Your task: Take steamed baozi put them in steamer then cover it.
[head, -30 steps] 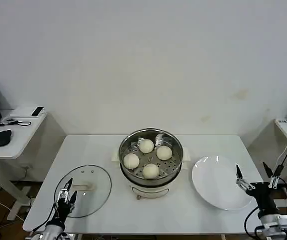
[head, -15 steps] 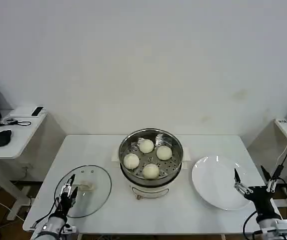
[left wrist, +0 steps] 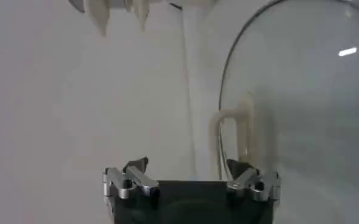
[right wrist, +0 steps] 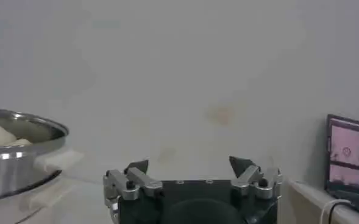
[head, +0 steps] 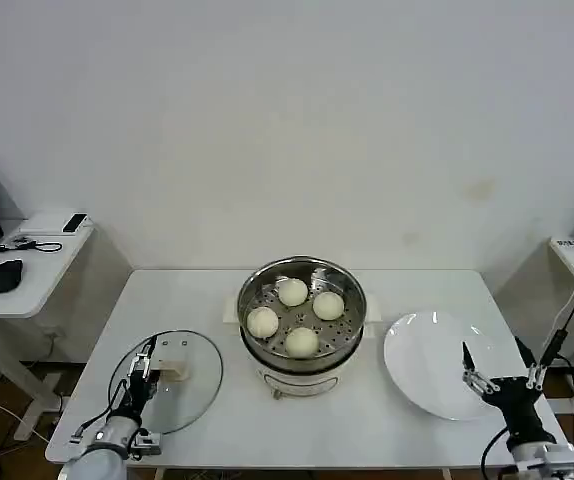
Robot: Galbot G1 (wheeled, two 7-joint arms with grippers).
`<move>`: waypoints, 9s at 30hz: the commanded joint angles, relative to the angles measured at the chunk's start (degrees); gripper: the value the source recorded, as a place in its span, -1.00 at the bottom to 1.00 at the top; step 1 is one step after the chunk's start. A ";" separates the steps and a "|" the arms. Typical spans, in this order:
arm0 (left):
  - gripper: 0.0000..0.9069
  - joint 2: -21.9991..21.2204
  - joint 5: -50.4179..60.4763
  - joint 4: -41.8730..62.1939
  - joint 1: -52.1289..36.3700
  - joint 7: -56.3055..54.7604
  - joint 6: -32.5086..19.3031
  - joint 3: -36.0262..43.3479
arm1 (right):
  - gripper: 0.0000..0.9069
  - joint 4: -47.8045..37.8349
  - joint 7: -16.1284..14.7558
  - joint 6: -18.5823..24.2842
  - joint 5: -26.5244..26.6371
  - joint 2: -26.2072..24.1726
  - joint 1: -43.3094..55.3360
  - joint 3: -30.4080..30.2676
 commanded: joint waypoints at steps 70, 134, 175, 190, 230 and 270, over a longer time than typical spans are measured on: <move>-1.00 -4.04 1.20 -19.91 -23.83 22.26 34.47 26.36 | 1.00 -1.02 0.17 2.19 -10.60 5.25 -3.01 -5.99; -1.00 -18.51 15.23 -12.21 -27.06 32.03 36.10 37.65 | 1.00 -4.62 0.31 3.73 -13.09 6.45 -2.26 -9.44; 1.00 -19.70 15.35 -10.54 -26.11 29.66 35.45 36.18 | 1.00 -5.07 0.28 4.24 -13.16 6.19 -2.45 -10.09; 1.00 -17.10 13.36 -17.95 -23.36 29.68 35.41 36.76 | 1.00 -4.94 0.33 4.27 -13.43 6.22 -2.69 -10.30; 1.00 -11.09 -86.34 -38.80 28.43 -8.35 -2.48 -9.48 | 1.00 -2.29 1.07 -0.19 3.93 -8.80 -6.90 -12.69; 1.00 -16.54 -78.02 -36.58 33.72 -3.27 -2.58 -2.41 | 1.00 -1.02 9.51 -1.27 12.16 -18.26 -10.50 -21.60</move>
